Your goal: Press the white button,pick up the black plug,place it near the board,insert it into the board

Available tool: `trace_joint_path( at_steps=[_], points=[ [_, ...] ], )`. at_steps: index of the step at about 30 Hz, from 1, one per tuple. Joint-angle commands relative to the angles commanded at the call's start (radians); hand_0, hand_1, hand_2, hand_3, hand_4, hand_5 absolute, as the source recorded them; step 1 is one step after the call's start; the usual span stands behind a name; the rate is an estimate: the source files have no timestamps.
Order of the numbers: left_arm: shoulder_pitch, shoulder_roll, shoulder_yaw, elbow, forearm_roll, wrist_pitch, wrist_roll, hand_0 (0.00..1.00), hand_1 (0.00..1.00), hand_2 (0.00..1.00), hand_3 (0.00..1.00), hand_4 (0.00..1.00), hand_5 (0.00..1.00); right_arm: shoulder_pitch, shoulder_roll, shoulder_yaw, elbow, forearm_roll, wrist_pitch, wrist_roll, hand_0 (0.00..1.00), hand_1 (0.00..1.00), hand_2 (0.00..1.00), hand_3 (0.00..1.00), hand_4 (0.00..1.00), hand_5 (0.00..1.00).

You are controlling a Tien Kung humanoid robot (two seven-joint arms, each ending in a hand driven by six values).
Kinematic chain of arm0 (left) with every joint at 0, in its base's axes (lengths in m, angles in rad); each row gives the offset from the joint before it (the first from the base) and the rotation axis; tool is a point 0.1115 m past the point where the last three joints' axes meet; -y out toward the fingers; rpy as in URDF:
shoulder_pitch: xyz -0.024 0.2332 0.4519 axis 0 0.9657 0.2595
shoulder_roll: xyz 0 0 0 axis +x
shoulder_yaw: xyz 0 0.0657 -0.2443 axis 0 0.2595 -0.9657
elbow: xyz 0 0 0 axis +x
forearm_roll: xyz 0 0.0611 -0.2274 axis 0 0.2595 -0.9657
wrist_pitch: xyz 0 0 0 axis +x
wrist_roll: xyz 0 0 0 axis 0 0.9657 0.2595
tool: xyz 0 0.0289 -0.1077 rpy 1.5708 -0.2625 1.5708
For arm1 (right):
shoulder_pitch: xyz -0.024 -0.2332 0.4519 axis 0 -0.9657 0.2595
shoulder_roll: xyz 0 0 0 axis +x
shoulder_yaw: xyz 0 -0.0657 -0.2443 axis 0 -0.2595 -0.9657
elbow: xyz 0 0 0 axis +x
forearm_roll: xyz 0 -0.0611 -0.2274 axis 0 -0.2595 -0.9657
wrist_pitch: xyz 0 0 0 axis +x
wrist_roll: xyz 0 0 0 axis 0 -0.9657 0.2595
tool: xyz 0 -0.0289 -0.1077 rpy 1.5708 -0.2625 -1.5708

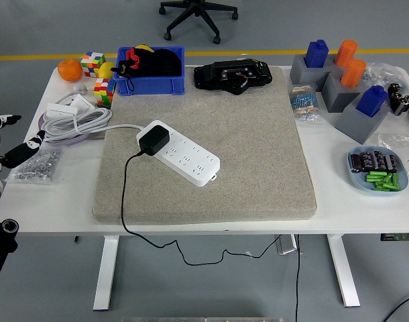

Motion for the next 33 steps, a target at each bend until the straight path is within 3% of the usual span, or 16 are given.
trace_joint_path(
  at_steps=[33],
  points=[
    [-0.013,0.013,0.008,-0.009,-0.011,0.005,-0.017,0.827,0.866,0.789,0.738,0.806,0.391,0.018,-0.03,-0.032,0.005,0.004,0.0,0.001,0.666,0.645,0.66,0.593,0.668,0.418]
  ],
)
